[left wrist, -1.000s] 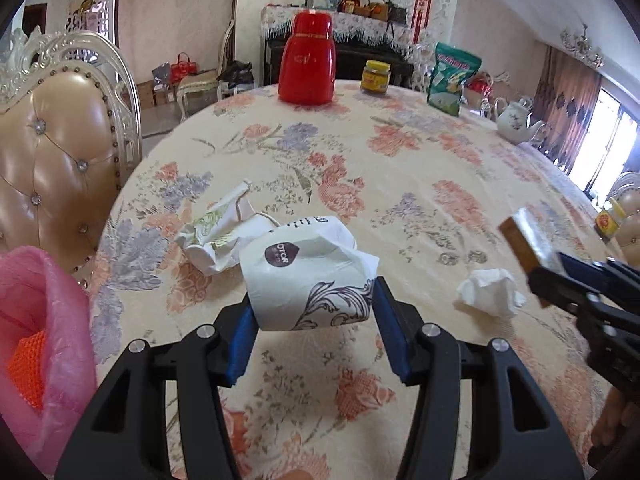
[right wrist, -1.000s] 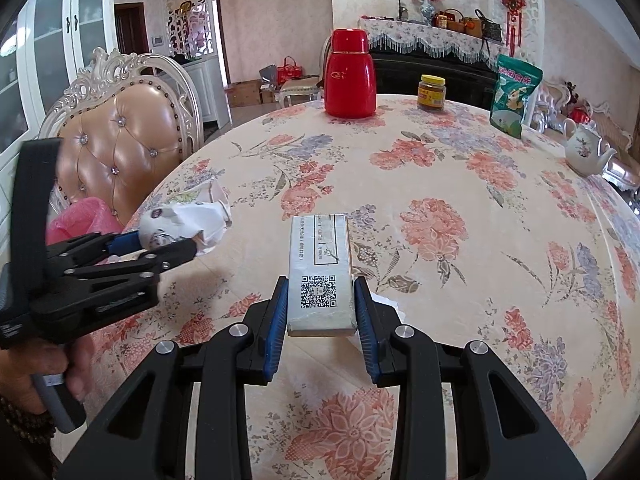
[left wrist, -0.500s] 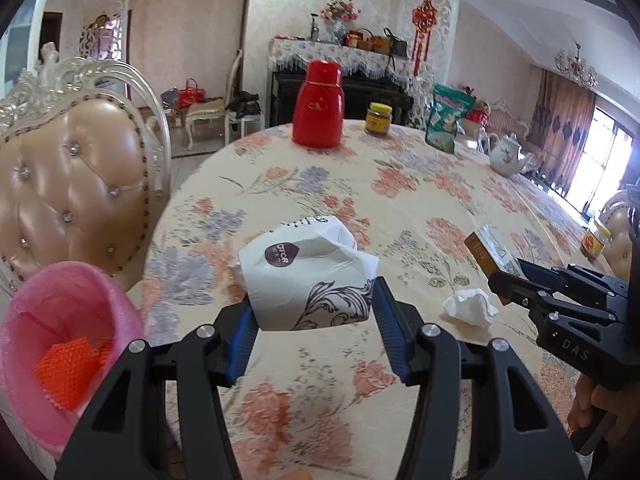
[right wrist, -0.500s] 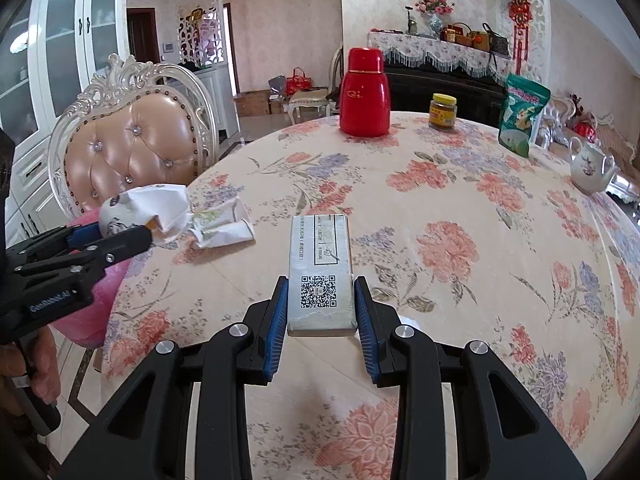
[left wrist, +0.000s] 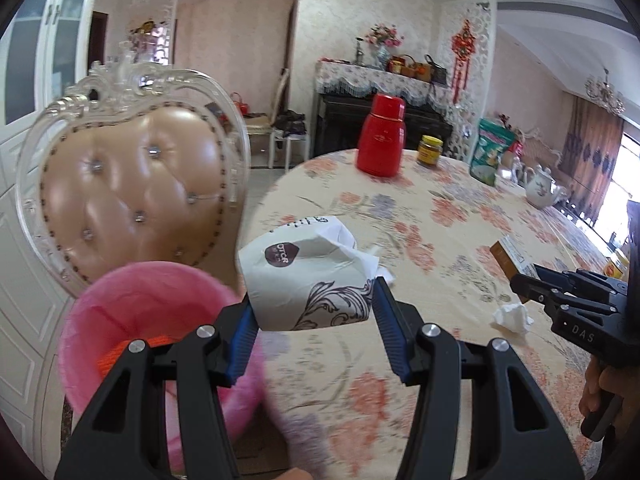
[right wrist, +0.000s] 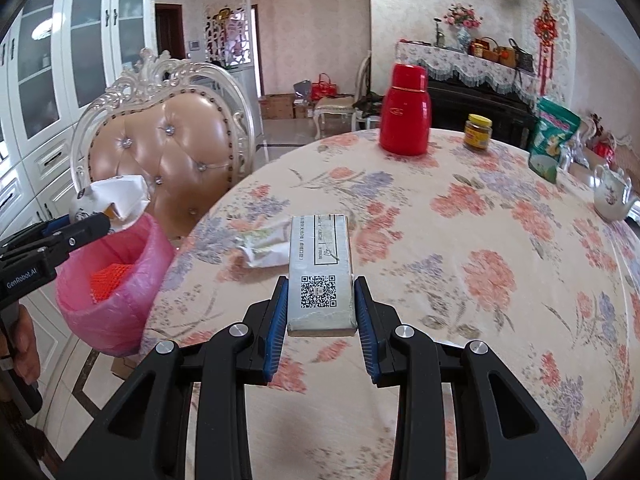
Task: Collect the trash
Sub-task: 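Carry the paper cup and QR-code box over the pink bin, then open both tools to drop the cup and box into the bin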
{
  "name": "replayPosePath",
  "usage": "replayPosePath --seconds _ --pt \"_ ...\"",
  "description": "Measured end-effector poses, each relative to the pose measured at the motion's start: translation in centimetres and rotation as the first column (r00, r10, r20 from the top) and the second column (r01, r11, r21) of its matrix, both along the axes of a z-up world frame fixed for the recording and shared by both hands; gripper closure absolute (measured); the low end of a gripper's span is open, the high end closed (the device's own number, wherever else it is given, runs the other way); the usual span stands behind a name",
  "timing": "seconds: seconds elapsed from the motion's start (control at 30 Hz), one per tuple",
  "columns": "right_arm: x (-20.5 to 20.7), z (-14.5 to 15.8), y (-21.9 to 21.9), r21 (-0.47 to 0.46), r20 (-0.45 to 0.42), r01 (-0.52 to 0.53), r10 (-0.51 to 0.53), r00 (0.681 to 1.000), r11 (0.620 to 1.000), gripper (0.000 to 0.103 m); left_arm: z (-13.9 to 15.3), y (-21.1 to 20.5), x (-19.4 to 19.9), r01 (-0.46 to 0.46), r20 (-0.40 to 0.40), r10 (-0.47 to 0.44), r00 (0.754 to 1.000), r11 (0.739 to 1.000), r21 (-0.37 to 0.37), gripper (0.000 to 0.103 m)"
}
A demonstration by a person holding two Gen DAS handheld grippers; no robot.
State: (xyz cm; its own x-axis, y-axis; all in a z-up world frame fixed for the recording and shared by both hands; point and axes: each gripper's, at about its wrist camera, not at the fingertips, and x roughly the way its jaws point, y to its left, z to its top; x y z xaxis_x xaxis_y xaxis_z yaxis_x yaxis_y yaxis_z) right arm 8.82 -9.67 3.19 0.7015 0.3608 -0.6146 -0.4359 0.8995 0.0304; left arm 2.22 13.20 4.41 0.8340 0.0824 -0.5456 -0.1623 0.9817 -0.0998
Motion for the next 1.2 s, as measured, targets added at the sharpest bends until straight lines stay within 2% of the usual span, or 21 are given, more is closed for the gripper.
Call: replayPosePath --seconds 0.5,0.77,1.2 --pt "-0.7 1.1 9.1 0.01 0.005 -0.152 0.152 0.988 0.988 0.071 1.6 9.8 -6.3 -0.17 0.027 0.169 0.985 0.986 0.005 0.05" --pt "-1.2 1.6 14.3 0.0 0.005 -0.235 0.235 0.972 0.972 0.071 0.1 11.8 -7.4 -0.186 -0.004 0.186 0.983 0.982 -0.026 0.05" --pt "-1.5 1.3 17.7 -0.018 -0.006 -0.275 0.275 0.961 0.961 0.071 -2.3 12.7 -6.6 -0.152 -0.049 0.148 0.988 0.985 -0.087 0.049"
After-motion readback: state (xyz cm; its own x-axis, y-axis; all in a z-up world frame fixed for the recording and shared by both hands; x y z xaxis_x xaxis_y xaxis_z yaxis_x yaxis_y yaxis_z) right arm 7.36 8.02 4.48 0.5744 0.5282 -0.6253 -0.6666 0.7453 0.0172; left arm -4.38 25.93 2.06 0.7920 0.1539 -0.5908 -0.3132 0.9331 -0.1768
